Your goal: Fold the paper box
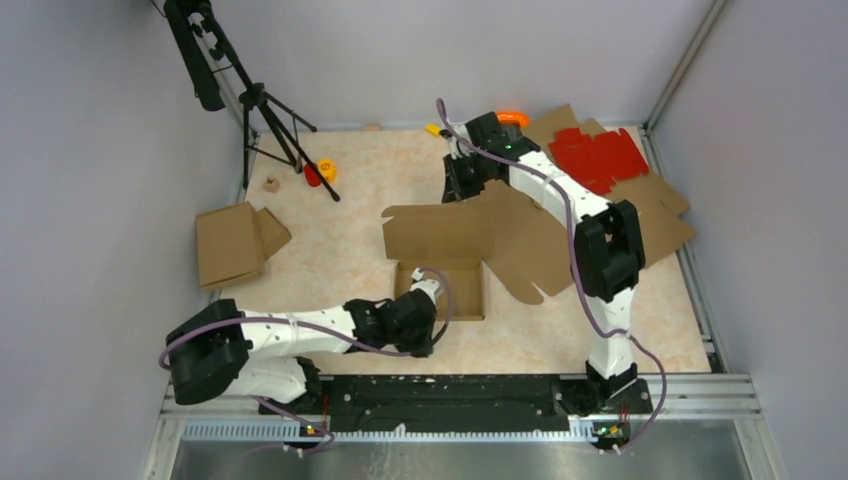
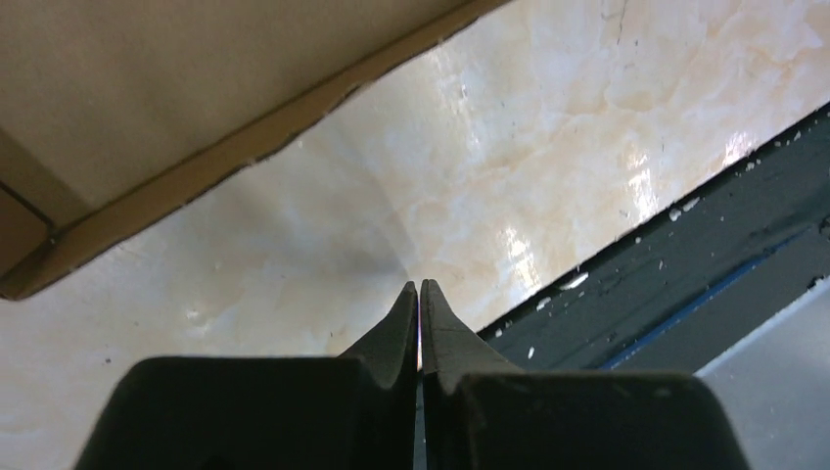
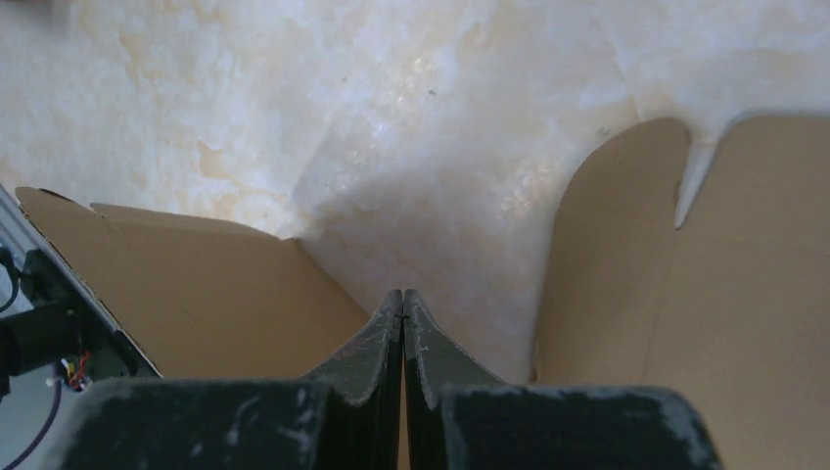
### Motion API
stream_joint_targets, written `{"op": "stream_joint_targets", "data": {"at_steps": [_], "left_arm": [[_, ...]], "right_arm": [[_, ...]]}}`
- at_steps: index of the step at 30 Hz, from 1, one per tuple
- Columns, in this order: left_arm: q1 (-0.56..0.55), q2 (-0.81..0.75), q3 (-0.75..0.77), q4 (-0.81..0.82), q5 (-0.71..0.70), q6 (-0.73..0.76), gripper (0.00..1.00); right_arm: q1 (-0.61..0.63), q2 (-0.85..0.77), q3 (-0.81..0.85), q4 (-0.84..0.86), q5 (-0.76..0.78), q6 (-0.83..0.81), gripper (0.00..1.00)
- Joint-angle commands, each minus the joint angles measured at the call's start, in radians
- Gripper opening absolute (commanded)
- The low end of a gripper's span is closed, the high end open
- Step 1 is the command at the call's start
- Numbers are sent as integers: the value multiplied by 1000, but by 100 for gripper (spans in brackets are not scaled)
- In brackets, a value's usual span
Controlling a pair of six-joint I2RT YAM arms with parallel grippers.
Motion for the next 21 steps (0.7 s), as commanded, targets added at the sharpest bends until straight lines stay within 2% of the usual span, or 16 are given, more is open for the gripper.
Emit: {"op": "stream_joint_targets", "data": {"at_steps": [1,8,12,21], "left_arm": [[17,28,25,106,-72,45,0],[130,81,6,193,-62,111,0],[151,122,32,213,-94,141,0],[152,204,79,231,-131,185,0]], "right_arm": [[53,-60,11,-79,-48,-53,0],[77,-229,-210,2,-28,-8,0],[82,-303,-317,37,-32,8,0],[63,-283,-440,112,140,81,0]]}}
